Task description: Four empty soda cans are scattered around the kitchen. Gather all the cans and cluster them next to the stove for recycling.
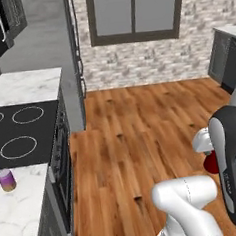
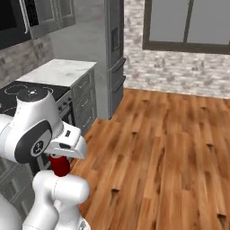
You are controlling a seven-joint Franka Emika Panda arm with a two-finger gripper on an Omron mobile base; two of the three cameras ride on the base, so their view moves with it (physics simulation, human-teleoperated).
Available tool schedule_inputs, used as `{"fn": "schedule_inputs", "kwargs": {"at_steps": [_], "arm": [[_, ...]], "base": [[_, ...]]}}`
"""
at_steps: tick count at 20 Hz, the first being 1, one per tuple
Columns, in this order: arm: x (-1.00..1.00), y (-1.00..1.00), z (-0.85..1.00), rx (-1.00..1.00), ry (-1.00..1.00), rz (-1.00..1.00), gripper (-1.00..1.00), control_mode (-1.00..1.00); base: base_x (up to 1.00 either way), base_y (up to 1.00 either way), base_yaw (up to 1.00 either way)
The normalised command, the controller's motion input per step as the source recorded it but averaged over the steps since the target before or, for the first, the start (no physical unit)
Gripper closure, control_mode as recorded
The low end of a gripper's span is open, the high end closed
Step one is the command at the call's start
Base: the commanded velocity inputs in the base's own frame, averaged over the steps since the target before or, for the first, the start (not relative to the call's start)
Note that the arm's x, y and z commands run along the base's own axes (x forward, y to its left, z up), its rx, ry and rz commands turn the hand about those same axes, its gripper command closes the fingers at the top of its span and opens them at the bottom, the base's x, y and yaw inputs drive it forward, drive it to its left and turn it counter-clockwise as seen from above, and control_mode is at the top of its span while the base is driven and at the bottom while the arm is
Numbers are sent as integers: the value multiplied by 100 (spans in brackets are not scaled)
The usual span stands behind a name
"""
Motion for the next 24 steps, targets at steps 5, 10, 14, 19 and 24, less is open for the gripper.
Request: {"fn": "schedule_inputs", "kwargs": {"at_steps": [5,10,14,19,24], "arm": [[0,0,0,0,0,0,100,100],[0,0,0,0,0,0,100,100],[0,0,0,0,0,0,100,100],[0,0,0,0,0,0,100,100],[0,0,0,0,0,0,100,100]], "base": [[69,0,25],[48,0,35],[53,-9,41],[64,-40,44],[53,-52,43]]}}
